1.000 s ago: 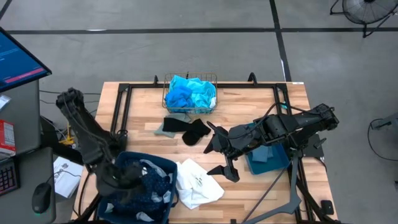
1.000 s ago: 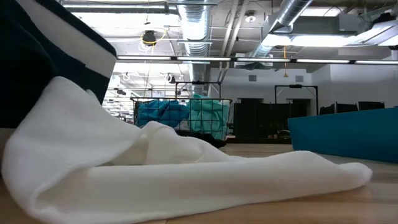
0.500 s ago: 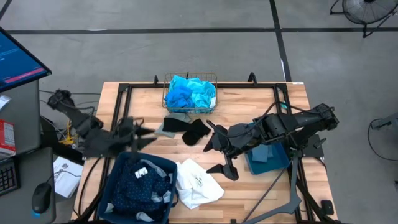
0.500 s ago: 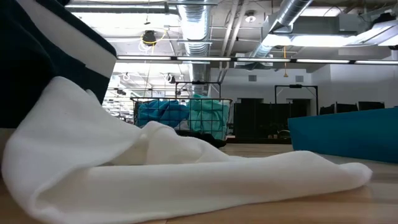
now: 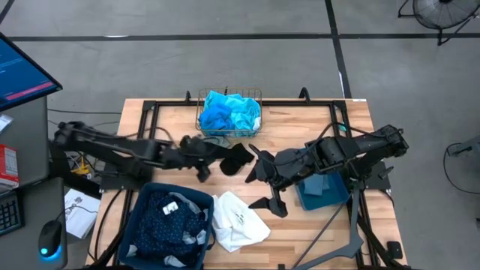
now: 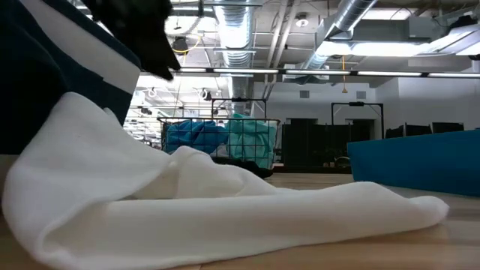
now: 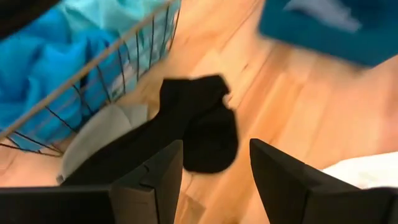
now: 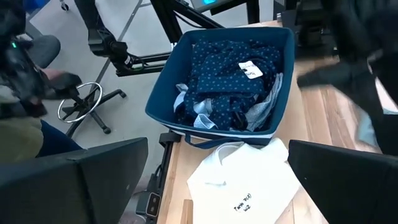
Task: Pick & Place Cloths
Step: Put the black sock into the blue bin
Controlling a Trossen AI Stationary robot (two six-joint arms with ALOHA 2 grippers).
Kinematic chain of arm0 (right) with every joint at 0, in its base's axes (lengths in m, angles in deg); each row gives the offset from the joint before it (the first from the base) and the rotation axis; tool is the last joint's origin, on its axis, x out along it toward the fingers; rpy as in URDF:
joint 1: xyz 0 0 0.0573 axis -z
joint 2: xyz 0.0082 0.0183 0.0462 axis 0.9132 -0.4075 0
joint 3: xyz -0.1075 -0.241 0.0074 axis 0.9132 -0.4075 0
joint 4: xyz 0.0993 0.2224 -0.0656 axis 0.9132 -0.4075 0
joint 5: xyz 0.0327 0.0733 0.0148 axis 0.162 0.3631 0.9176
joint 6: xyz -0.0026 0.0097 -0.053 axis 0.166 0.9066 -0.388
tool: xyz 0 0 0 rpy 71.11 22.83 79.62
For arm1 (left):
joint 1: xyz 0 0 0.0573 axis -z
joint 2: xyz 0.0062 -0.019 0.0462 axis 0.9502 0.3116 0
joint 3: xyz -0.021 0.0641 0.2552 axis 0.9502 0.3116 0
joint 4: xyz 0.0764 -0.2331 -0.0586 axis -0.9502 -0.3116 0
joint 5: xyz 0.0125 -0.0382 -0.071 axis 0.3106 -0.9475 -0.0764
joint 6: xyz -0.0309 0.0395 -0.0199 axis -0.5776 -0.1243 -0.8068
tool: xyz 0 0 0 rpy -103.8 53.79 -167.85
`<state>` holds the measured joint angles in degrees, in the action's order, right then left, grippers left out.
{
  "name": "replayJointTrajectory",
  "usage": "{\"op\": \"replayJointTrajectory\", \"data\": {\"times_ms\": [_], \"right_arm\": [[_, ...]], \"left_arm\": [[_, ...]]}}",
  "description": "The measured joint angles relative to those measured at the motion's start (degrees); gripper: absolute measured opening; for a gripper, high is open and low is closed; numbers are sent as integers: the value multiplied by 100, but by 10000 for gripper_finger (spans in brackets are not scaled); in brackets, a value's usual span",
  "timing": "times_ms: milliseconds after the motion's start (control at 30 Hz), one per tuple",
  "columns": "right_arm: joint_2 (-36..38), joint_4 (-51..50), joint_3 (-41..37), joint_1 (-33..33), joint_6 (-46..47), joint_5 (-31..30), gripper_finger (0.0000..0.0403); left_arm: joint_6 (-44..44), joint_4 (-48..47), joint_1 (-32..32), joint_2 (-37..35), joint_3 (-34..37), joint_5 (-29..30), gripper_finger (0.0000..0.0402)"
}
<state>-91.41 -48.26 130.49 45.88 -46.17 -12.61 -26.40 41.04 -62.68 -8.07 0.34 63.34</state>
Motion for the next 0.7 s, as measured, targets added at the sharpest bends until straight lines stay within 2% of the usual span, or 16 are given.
{"op": "replayJointTrajectory", "data": {"times_ms": [133,433,700], "right_arm": [[0,0,0,0,0,0,379],[0,-4,0,4,0,0,379],[1,-17,0,3,-2,0,379]], "left_arm": [[86,334,-61,759,0,-46,173],[258,2084,-62,1918,0,-336,173],[238,2608,-106,2680,-4,-332,173]]}}
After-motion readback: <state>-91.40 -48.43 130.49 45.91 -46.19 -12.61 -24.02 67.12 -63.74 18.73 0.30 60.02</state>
